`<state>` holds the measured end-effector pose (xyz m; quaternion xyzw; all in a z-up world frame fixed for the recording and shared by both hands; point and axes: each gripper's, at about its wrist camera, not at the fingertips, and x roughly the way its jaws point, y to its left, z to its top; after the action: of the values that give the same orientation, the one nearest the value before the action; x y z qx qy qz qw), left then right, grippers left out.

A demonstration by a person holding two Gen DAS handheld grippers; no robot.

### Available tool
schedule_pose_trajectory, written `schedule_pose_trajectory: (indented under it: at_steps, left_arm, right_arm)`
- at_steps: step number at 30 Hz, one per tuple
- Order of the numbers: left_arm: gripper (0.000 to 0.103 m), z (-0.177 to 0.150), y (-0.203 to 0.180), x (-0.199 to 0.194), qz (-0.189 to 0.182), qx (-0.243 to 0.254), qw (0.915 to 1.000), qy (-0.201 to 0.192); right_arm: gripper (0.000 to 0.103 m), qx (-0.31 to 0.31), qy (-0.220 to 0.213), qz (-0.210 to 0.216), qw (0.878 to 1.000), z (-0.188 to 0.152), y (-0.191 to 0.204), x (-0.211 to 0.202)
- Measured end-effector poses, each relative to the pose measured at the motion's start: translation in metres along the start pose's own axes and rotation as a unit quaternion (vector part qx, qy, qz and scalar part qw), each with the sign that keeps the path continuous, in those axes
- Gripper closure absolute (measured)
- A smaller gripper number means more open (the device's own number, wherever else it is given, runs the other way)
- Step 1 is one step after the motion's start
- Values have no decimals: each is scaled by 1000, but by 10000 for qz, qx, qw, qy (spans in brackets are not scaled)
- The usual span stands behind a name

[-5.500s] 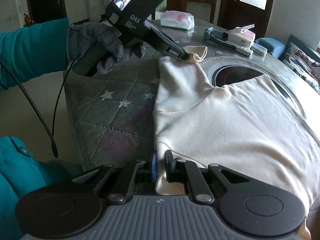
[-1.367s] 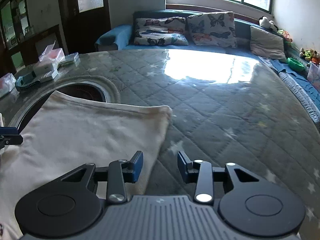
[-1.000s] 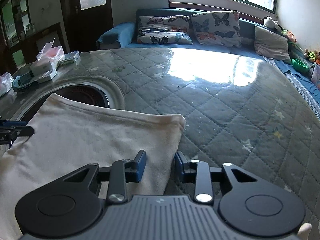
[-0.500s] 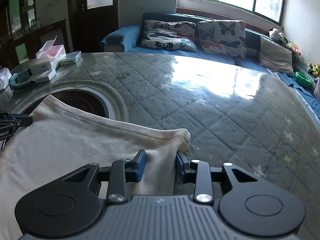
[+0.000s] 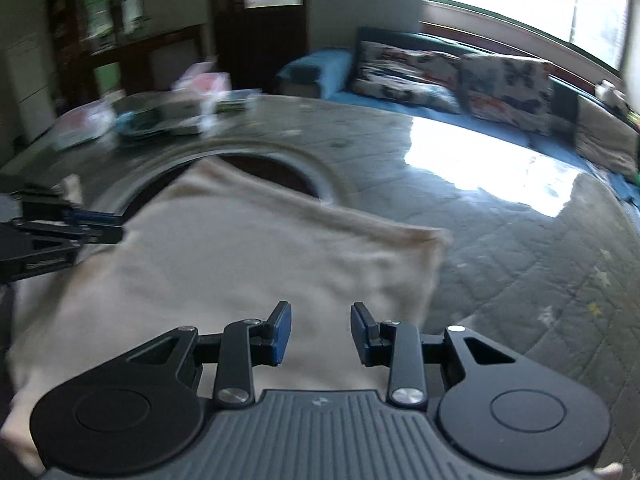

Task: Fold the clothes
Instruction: 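Grasp the sweatshirt hem with the left gripper while the right gripper moves toward it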

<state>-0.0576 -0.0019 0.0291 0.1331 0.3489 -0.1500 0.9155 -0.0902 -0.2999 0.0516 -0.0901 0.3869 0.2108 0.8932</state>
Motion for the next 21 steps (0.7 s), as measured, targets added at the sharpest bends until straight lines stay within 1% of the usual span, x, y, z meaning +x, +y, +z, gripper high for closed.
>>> schedule_pose_trajectory:
  at_steps: [2, 5, 10, 12, 14, 17, 21]
  left_arm:
    - [92, -11, -13, -15, -161, 248, 9995, -76]
    - [92, -24, -29, -33, -487, 480, 9975, -188]
    - [91, -44, -51, -50, -791, 985, 9913, -361]
    - [91, -52, -57, -52, -986, 1099, 9884, -343]
    - [93, -58, -61, -56, -1055, 1204, 9862, -416]
    - [96, -64, -65, -61, -1223, 1145, 9850, -418]
    - [97, -72, -72, -66, -1237, 1130, 9848, -451]
  right_arm:
    - [71, -151, 28, 232, 9996, -8, 15, -10]
    - [71, -371, 73, 494, 9981, -21, 36, -21]
    - [71, -812, 197, 817, 9931, -44, 70, -37]
    - [71, -970, 246, 893, 9910, -51, 80, -40]
    - [71, -1103, 284, 916, 9893, -58, 86, -42]
    - [71, -1239, 290, 916, 9876, -65, 91, -46]
    - [71, -1448, 277, 875, 9852, -76, 96, -54]
